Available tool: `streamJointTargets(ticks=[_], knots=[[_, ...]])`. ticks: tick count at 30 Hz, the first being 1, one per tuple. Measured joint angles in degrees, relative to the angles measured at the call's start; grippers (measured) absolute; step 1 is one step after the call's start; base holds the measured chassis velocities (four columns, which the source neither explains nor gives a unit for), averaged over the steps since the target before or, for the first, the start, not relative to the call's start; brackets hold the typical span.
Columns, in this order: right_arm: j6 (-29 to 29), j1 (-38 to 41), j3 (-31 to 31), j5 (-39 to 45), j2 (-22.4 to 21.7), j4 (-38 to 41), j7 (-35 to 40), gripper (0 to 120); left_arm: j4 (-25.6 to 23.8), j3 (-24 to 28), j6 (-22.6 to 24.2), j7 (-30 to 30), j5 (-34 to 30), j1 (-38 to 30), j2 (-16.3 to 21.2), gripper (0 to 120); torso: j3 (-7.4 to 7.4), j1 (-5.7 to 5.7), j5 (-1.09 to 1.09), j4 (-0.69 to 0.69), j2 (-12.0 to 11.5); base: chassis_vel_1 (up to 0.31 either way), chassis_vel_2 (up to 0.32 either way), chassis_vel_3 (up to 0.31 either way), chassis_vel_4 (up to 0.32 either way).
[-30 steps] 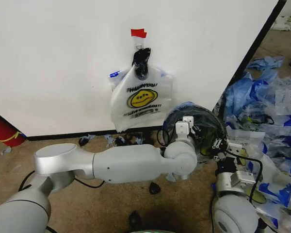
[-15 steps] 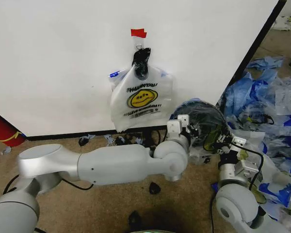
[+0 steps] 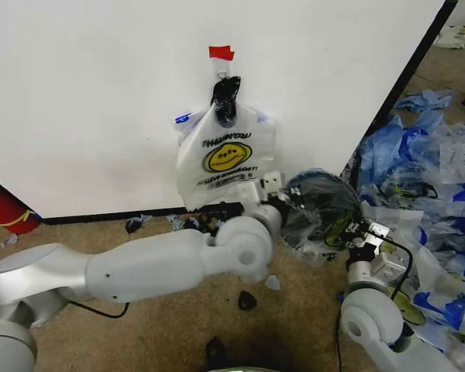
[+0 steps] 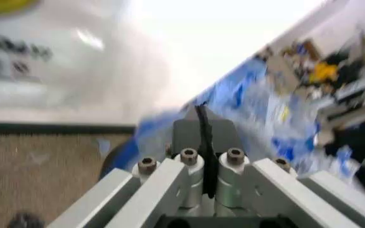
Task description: Pick up the garbage bag from the wall and place it over the trash bin.
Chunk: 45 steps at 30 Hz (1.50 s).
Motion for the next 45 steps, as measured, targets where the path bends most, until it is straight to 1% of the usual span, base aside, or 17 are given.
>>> streamJointTargets(ticks=[1,3,7,8,12,13,14,16,19,20,21,22,24,28,33,39,45], knots=[[-0.1,-0.2,0.4,4.2,-0.2,1.2,-0.4,0,0.0,-1.9,-0.2,1.2,-0.2,0.8,1.1,0,0.00,0.00,-0.01,-0.01,0.0,0.000,0.000,0.000,0.000],[-0.5,-0.6,0.7,9.5,-0.2,3.1,-0.6,0,0.3,-5.8,-0.7,3.5,-0.4,2.7,2.9,0,-0.01,0.00,0.00,0.03,0.0,0.000,0.000,0.000,0.000],[-2.3,-0.8,0.6,14.5,0.5,4.3,0.8,0,0.3,-11.9,-1.0,5.4,-1.3,6.3,4.9,0,0.00,0.00,0.00,-0.01,0.0,0.000,0.000,0.000,0.000],[-2.3,-0.8,0.6,14.5,0.5,4.3,0.8,0,0.3,-11.9,-1.0,5.4,-1.3,6.3,4.9,0,0.00,0.00,0.00,-0.01,0.0,0.000,0.000,0.000,0.000],[-4.6,-0.4,0.0,19.9,1.9,6.9,2.6,0,-1.2,-16.8,-1.1,6.2,-1.6,10.7,7.3,0,-0.01,0.00,0.00,-0.01,0.0,0.000,0.000,0.000,0.000],[-4.6,-0.4,0.0,19.9,1.9,6.9,2.6,0,-1.2,-16.8,-1.1,6.2,-1.6,10.7,7.3,0,-0.01,0.00,0.00,-0.01,0.0,0.000,0.000,0.000,0.000],[-5.2,-0.4,-0.1,20.8,2.2,7.4,3.0,0,-1.6,-17.9,-1.1,6.4,-1.6,11.9,7.9,0,-0.01,0.00,0.01,0.02,0.0,0.000,0.000,0.000,0.000],[-6.2,-0.3,-0.5,22.8,2.6,8.5,3.2,0,-2.5,-20.1,-1.0,6.7,-1.6,14.1,9.0,0,0.00,0.00,-0.02,0.01,0.0,0.000,0.000,0.000,0.000],[-8.2,0.3,-1.2,27.3,3.1,9.7,3.3,0,-4.1,-24.1,-0.8,7.3,-1.6,17.9,11.1,0,-0.01,-0.01,0.02,0.01,0.0,0.000,0.000,0.000,0.000],[-9.2,0.9,-1.6,28.8,3.2,9.6,3.3,0,-4.7,-25.7,-0.7,7.4,-1.5,19.7,12.0,0,-0.01,0.00,0.00,0.00,0.0,0.000,0.000,0.000,0.000],[-9.2,0.9,-1.6,28.8,3.2,9.6,3.3,0,-4.7,-25.7,-0.7,7.4,-1.5,19.7,12.0,0,-0.01,0.00,0.00,0.00,0.0,0.000,0.000,0.000,0.000],[-9.9,1.7,-2.1,30.1,3.2,8.9,3.1,0,-5.3,-26.9,-0.7,7.4,-1.2,21.1,12.6,0,0.00,0.00,-0.02,0.01,0.0,0.000,0.000,0.000,0.000],[-11.4,2.8,-2.8,31.8,3.1,6.8,2.0,0,-6.2,-29.1,-0.4,7.6,-0.7,23.7,13.5,0,-0.01,-0.01,0.03,0.01,0.0,0.000,0.000,0.000,0.000],[-13.3,6.3,-5.2,32.9,3.5,1.5,0.3,0,-7.8,-33.0,0.0,8.1,0.5,28.5,15.3,0,0.00,0.00,0.01,0.01,0.0,0.000,0.000,0.000,0.000],[-13.4,9.6,-8.3,32.4,4.2,-1.5,0.1,0,-8.7,-35.5,0.1,8.2,1.4,31.8,15.9,0,0.00,0.00,0.01,0.01,0.0,0.000,0.000,0.000,0.000],[-13.6,11.1,-12.3,30.4,5.1,-2.3,1.9,0,-9.4,-36.9,0.3,8.1,2.7,34.3,15.8,0,0.00,0.00,0.02,0.01,0.0,0.000,0.000,0.000,0.000],[-13.5,11.2,-15.8,27.8,4.7,-3.8,1.7,0,-9.3,-37.2,0.5,7.9,4.0,35.5,14.9,0,0.00,0.00,0.02,-0.01,0.0,0.000,0.000,0.000,0.000]])
